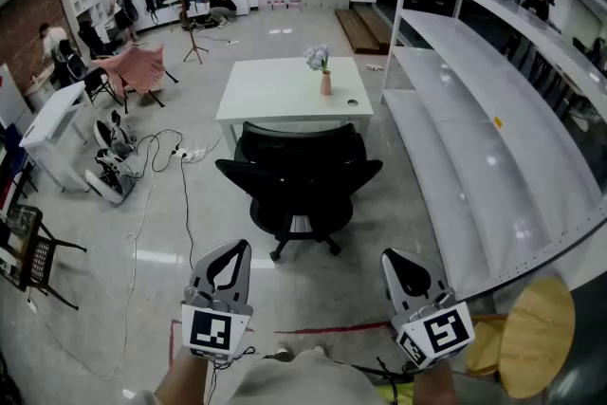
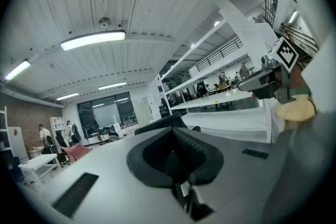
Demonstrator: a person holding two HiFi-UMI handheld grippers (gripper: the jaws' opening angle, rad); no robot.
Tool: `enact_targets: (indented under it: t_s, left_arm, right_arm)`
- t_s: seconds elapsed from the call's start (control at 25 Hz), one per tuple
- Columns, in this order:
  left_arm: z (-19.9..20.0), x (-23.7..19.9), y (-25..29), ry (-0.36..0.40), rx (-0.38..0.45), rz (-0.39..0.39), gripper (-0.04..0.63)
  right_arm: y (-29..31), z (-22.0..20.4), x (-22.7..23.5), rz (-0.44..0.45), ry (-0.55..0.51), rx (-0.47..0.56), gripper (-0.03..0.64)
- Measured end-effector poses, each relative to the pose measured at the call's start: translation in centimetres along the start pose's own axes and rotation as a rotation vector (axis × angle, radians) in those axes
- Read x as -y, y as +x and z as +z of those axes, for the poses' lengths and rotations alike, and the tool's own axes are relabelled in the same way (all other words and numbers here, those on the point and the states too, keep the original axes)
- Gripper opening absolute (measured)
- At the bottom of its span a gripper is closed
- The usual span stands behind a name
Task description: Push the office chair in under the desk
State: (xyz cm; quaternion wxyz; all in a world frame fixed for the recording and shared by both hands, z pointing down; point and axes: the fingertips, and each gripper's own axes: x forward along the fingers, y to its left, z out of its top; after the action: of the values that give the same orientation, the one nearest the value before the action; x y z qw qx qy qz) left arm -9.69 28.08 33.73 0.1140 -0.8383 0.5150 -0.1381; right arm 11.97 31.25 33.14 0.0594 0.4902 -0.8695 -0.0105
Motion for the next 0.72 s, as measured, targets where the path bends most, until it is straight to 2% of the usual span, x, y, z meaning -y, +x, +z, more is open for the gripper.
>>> enact_targets:
  t_s: [0.16,0.44,0.64,0.72]
  left_arm:
    - [-0.1,0.5,0.3,0.031,-0.004,0.007,0.006]
    - [1.1,1.6,0.7,0.020,0.014,0.015,0.006]
    - [0.5,1.7,1.6,0.067,-0.017,0.031,0.006]
    - [-0.1,1.0,1.7,0.071,-0.054,0.070,0.006]
  right_arm:
    - [-0.1,-0.6,0.8,-0.009,0.032,0.006,0.006]
    - [-0.2,-1.3,2.2,-0.001,0.052,0.010,0.006]
    - [0.4,-1.8,2.3,0.030,0.042,0.008,0.006]
    - [0.9,-2.2,2.3,0.038,0.024,-0.012,0.006]
